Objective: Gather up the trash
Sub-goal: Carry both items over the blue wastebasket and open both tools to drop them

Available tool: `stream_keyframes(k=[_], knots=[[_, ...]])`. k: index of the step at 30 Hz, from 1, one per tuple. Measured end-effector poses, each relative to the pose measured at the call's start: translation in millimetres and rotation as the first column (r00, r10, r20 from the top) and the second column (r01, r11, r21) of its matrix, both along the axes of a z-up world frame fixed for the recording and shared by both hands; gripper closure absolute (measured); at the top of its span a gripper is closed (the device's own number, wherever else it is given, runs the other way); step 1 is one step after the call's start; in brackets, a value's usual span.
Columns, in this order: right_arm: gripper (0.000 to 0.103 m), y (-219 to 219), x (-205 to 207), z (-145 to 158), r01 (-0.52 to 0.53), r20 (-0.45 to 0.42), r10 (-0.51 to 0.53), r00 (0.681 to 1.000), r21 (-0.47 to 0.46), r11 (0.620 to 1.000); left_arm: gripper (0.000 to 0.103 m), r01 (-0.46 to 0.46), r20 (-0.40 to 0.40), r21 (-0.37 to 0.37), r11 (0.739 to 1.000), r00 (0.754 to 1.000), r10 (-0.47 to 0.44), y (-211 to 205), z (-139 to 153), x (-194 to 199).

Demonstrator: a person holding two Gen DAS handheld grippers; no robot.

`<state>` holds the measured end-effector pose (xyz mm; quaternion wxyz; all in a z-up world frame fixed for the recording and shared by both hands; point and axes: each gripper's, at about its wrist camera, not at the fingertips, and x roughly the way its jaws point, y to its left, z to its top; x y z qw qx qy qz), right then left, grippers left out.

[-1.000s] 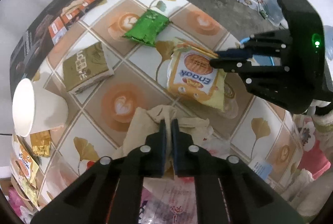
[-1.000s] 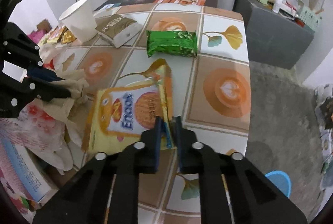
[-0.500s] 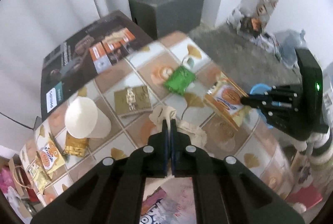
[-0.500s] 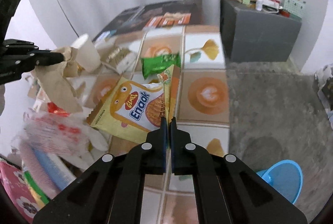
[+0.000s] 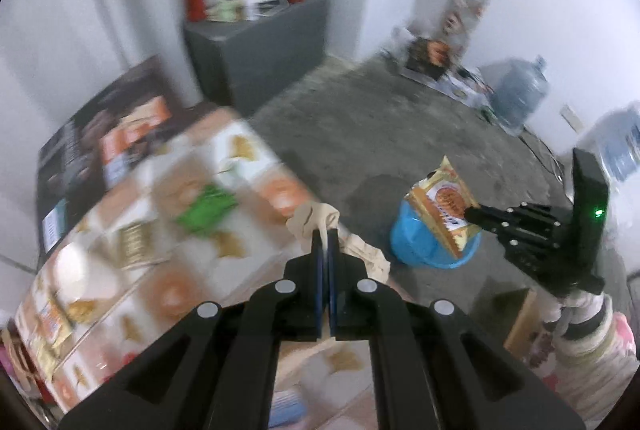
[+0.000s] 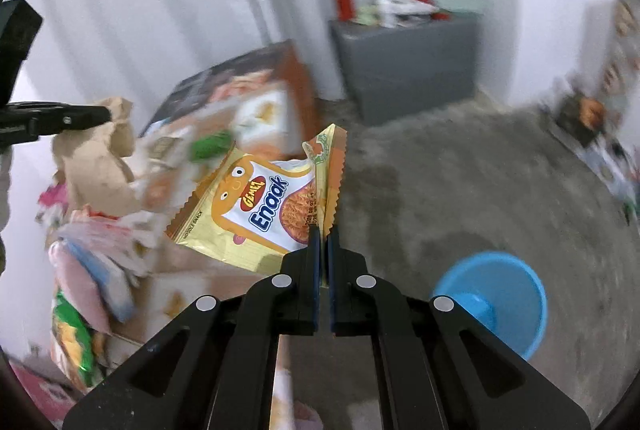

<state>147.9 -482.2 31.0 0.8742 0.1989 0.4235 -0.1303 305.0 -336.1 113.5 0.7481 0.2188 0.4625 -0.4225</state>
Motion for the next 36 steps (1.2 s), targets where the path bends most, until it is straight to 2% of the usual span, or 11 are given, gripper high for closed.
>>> stream_keyframes(k=[4, 8, 14, 18, 21, 22, 23, 24, 27, 33, 36], knots=[[0.101, -48, -49, -41, 0.154, -0.061, -0.150, 0.987, 0.062, 0.986, 0.101, 0.086, -0.066, 0.015, 0.996, 0.994, -0.085, -83, -33, -31], [0.101, -87, -96, -88, 0.308, -0.119, -0.293, 0.949, 0.143, 0.940, 0.100, 0.179, -0.173, 0.034, 0.983, 0.970, -0.171, -161, -86, -64], [0.100, -123, -139, -156, 0.480, -0.219, -0.437, 0.872, 0.210, 0.852, 0.100, 0.252, -0.284, 0.069, 0.965, 0.933, -0.223, -250, -171, -105], [0.098, -140, -143, -184, 0.533, -0.256, -0.480, 0.839, 0.209, 0.820, 0.099, 0.241, -0.307, 0.083, 0.967, 0.929, -0.205, -288, -217, -120], [0.083, -153, -138, -202, 0.571, -0.267, -0.520, 0.812, 0.173, 0.803, 0.079, 0.192, -0.325, 0.070, 0.979, 0.932, -0.159, -302, -241, -120], [0.068, -157, -136, -209, 0.579, -0.267, -0.528, 0.806, 0.172, 0.797, 0.066, 0.154, -0.334, 0.055, 0.987, 0.934, -0.127, -305, -249, -116], [0.061, -161, -132, -217, 0.588, -0.273, -0.536, 0.799, 0.167, 0.792, 0.057, 0.123, -0.339, 0.045, 0.991, 0.936, -0.100, -307, -253, -114], [0.054, -164, -135, -221, 0.596, -0.276, -0.544, 0.792, 0.157, 0.788, 0.056, 0.080, -0.351, 0.036, 0.996, 0.934, -0.062, -306, -258, -111], [0.054, -167, -143, -226, 0.618, -0.268, -0.572, 0.775, 0.132, 0.775, 0.054, 0.001, -0.402, 0.012, 1.000, 0.915, 0.004, -298, -262, -103], [0.052, -160, -162, -207, 0.628, -0.190, -0.605, 0.774, 0.100, 0.772, 0.054, 0.039, -0.344, -0.035, 0.999, 0.938, -0.049, -280, -226, -103], [0.046, -152, -169, -186, 0.621, -0.136, -0.609, 0.781, 0.073, 0.780, 0.054, 0.048, -0.360, -0.094, 0.994, 0.930, -0.079, -259, -199, -102]])
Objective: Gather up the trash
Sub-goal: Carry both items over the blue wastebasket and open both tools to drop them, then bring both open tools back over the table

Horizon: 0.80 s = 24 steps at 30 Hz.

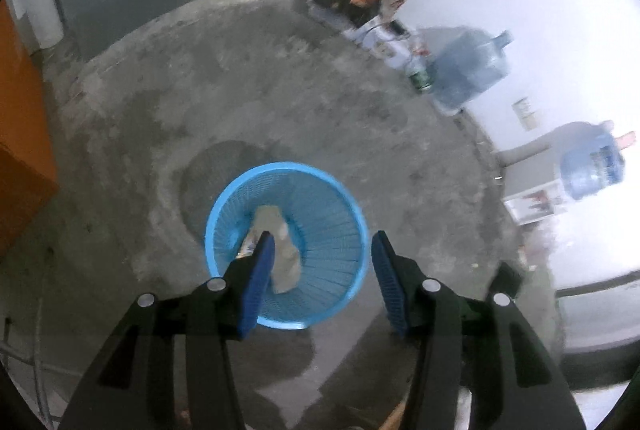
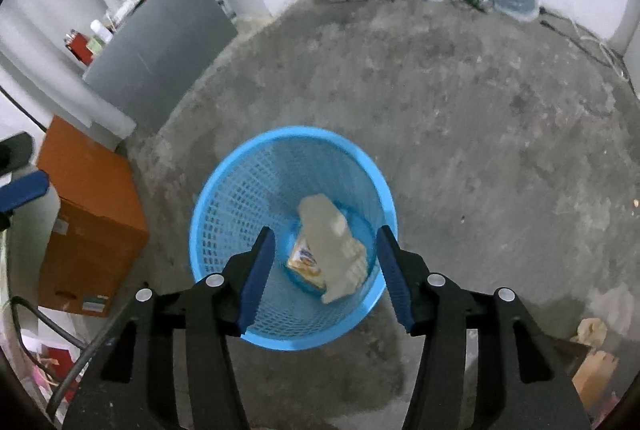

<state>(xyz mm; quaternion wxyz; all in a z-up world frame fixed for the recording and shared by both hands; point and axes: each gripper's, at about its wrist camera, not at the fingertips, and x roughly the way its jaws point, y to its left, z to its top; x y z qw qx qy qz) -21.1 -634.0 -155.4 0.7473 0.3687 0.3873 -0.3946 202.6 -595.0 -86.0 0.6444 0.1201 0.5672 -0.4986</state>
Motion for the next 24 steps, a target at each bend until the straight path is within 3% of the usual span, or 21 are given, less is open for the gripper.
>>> stream_keyframes(k=[7, 11, 14, 18, 21, 24], knots=[[0.024, 42, -1, 66, -0.113, 0.070, 0.129, 0.989, -0.193, 0.975, 0.054, 0.004, 0.038, -0.097, 0.995, 0.999, 0.000, 104, 98, 12], [0.020, 71, 9, 100, -0.215, 0.106, 0.252, 0.962, -0.276, 0.937, 0.054, -0.108, 0.140, -0.140, 0.984, 0.982, 0.127, 208, 162, 36], [0.020, 89, 24, 118, -0.296, 0.139, 0.346, 0.928, -0.288, 0.911, 0.049, -0.253, 0.179, -0.179, 0.951, 0.942, 0.285, 294, 202, 62], [0.020, 120, 54, 149, -0.403, 0.194, 0.476, 0.858, -0.320, 0.857, 0.046, -0.433, 0.212, -0.247, 0.867, 0.849, 0.484, 408, 235, 85], [0.020, 149, 78, 171, -0.487, 0.260, 0.576, 0.775, -0.335, 0.806, 0.046, -0.520, 0.200, -0.265, 0.812, 0.794, 0.574, 468, 239, 95], [0.020, 180, 104, 184, -0.575, 0.301, 0.664, 0.685, -0.337, 0.746, 0.046, -0.595, 0.151, -0.242, 0.767, 0.757, 0.635, 522, 219, 101]])
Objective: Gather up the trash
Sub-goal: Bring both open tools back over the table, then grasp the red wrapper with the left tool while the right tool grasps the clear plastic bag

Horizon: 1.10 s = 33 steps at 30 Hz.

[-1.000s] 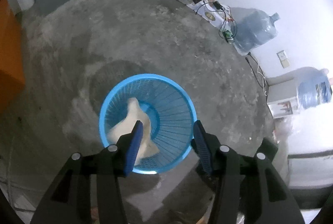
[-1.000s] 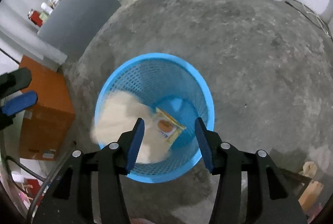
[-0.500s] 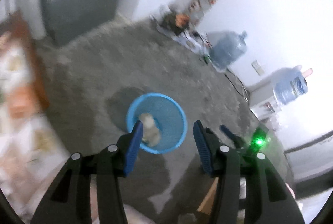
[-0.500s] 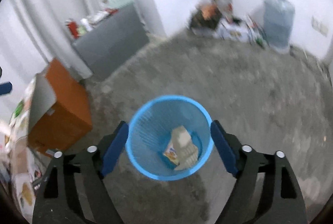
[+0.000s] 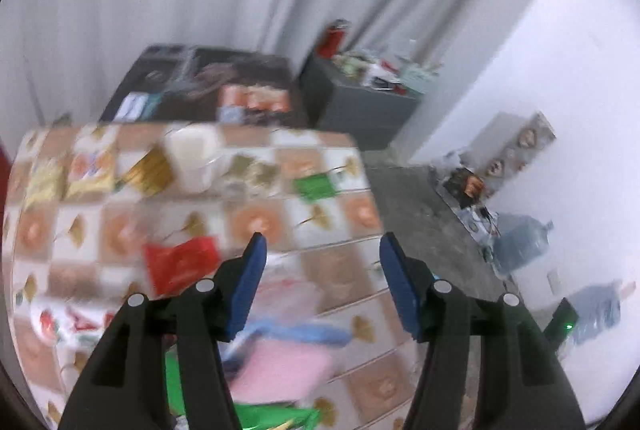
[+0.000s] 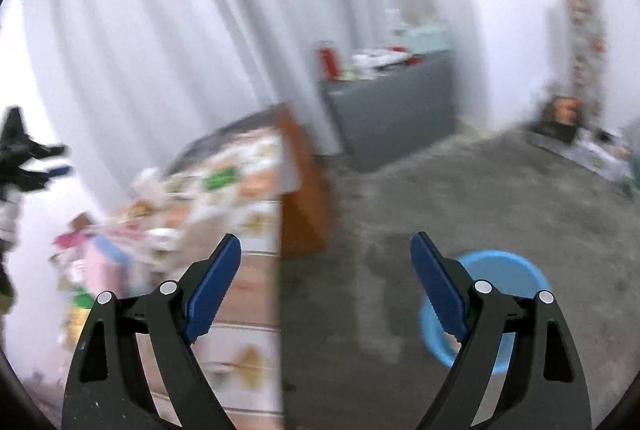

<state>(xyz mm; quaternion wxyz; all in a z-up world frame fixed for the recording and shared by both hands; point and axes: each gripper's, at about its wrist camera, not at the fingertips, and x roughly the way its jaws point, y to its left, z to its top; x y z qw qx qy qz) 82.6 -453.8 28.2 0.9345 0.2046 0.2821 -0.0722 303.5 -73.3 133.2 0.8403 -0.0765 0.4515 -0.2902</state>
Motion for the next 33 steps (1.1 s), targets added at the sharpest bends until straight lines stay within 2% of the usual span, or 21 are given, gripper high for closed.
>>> stream_keyframes(k=[3, 7, 11, 15, 19, 24, 27, 30, 33], knots=[[0.021, 35, 22, 10, -0.099, 0.010, 0.099, 0.995, -0.001, 0.995, 0.046, -0.033, -0.059, -0.007, 0.999, 0.998, 0.032, 21, -19, 8], [0.024, 78, 52, 16, -0.239, 0.005, 0.239, 0.971, 0.011, 0.971, 0.046, -0.040, -0.125, -0.028, 0.999, 0.992, 0.036, 34, -47, 15], [0.029, 120, 78, 17, -0.370, -0.016, 0.370, 0.929, 0.038, 0.928, 0.046, -0.043, -0.157, -0.044, 0.998, 0.987, 0.036, 42, -66, 24], [0.035, 152, 107, 18, -0.474, -0.016, 0.477, 0.879, 0.080, 0.877, 0.046, -0.051, -0.166, -0.025, 0.998, 0.985, 0.047, 48, -74, 29], [0.035, 180, 137, 27, -0.537, -0.015, 0.539, 0.842, 0.066, 0.841, 0.046, -0.083, -0.163, -0.006, 0.997, 0.983, 0.081, 53, -76, 37], [0.034, 219, 173, 28, -0.609, -0.086, 0.607, 0.790, 0.004, 0.793, 0.046, -0.098, -0.164, 0.045, 0.994, 0.981, 0.104, 57, -82, 59], [0.031, 239, 185, 26, -0.640, -0.144, 0.629, 0.764, -0.044, 0.767, 0.046, -0.082, -0.208, 0.104, 0.991, 0.973, 0.103, 56, -95, 80], [0.029, 249, 199, 18, -0.662, -0.184, 0.642, 0.744, -0.069, 0.747, 0.046, -0.077, -0.280, 0.171, 0.982, 0.952, 0.123, 54, -116, 102], [0.029, 257, 208, 10, -0.674, -0.223, 0.645, 0.731, -0.083, 0.734, 0.046, -0.073, -0.325, 0.193, 0.978, 0.936, 0.134, 53, -131, 115]])
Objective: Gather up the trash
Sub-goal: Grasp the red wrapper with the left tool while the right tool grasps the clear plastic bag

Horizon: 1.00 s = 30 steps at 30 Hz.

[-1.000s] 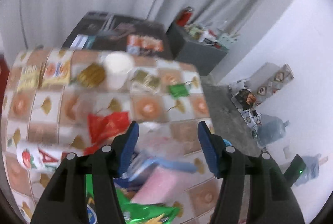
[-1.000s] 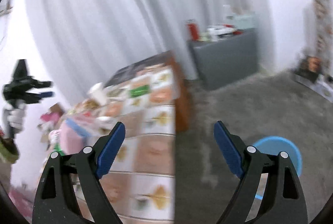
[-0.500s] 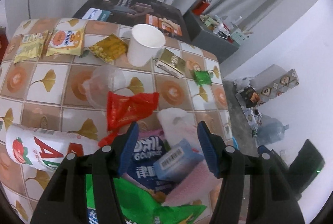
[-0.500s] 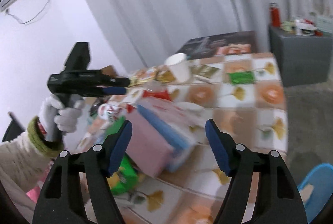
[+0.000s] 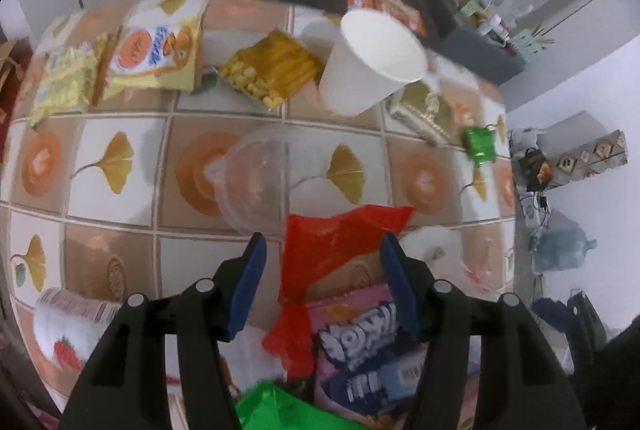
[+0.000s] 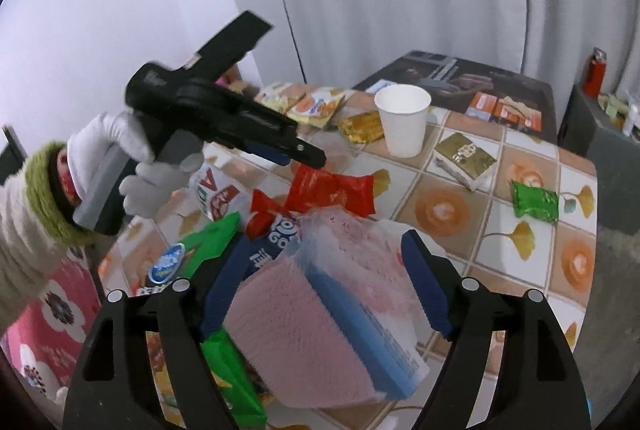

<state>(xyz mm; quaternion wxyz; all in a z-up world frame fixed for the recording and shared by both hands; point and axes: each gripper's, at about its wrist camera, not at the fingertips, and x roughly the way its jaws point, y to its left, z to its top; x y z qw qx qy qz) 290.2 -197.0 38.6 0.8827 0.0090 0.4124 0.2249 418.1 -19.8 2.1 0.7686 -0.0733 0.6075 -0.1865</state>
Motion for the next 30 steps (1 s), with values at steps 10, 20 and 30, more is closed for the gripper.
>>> stream_keyframes(k=[10, 20, 30], knots=[[0.058, -1, 20, -17, 0.034, -0.099, -0.032, 0.995, 0.021, 0.999, 0.048, -0.015, -0.043, 0.056, 0.998, 0.999, 0.018, -7, -24, 14], [0.087, -8, 21, -14, 0.071, -0.142, -0.058, 0.988, 0.089, 0.993, 0.083, -0.003, -0.003, 0.072, 0.997, 1.000, 0.003, -6, -21, 8], [0.095, -22, 20, 0, 0.120, -0.108, -0.105, 0.989, 0.141, 0.983, 0.088, 0.031, 0.107, 0.076, 0.997, 0.994, -0.039, -13, 4, -8]])
